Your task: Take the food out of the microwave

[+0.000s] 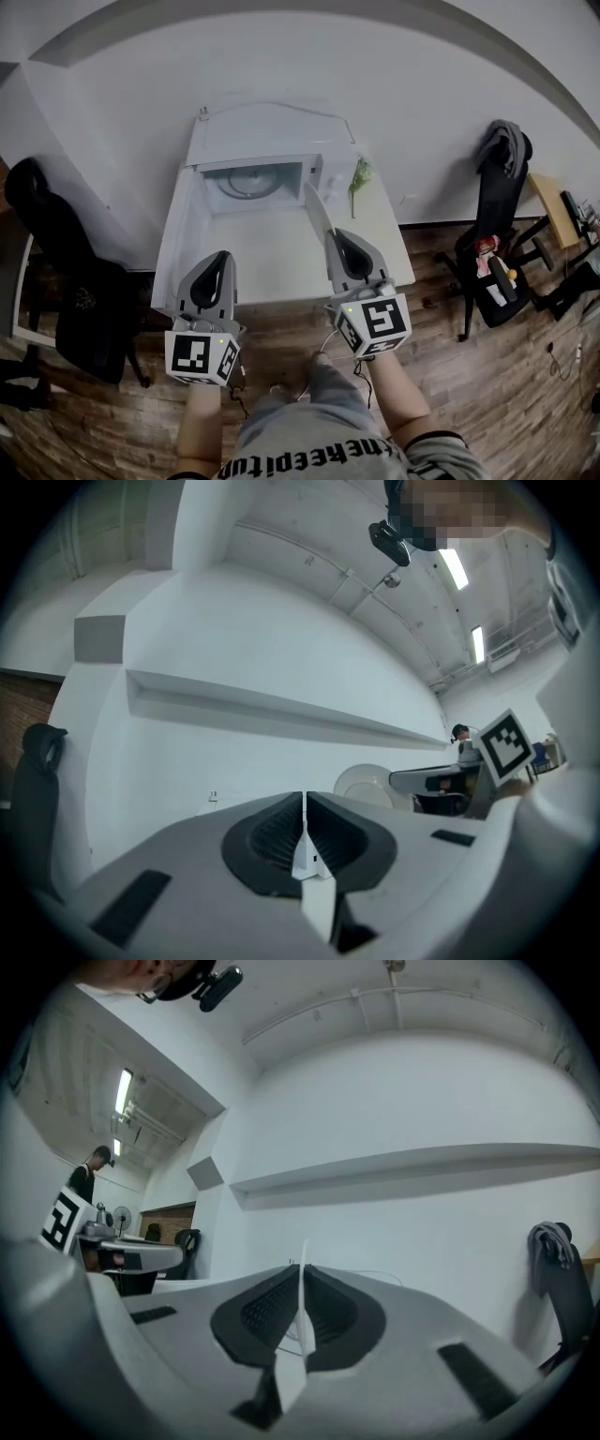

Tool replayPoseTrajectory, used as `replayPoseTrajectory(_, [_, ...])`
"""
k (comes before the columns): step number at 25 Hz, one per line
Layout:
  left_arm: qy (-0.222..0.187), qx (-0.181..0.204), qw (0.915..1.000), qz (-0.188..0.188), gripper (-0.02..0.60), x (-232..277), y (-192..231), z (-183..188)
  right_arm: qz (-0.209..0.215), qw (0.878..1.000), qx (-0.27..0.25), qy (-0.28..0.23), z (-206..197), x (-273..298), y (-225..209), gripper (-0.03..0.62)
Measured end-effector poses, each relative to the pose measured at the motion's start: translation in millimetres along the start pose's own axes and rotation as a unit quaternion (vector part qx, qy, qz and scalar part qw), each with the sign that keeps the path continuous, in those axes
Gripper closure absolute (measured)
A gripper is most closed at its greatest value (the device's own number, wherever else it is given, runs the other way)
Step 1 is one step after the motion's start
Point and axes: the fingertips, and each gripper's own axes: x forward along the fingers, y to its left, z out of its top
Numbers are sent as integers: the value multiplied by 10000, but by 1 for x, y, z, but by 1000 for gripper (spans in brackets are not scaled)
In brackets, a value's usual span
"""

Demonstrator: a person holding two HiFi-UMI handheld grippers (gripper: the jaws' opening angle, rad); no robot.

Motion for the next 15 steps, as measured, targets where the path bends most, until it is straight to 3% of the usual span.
replayPoseTrajectory(15, [-74,62,9996,-262,568,-31,-16,10,-240,9989,207,-335,23,-40,12,577])
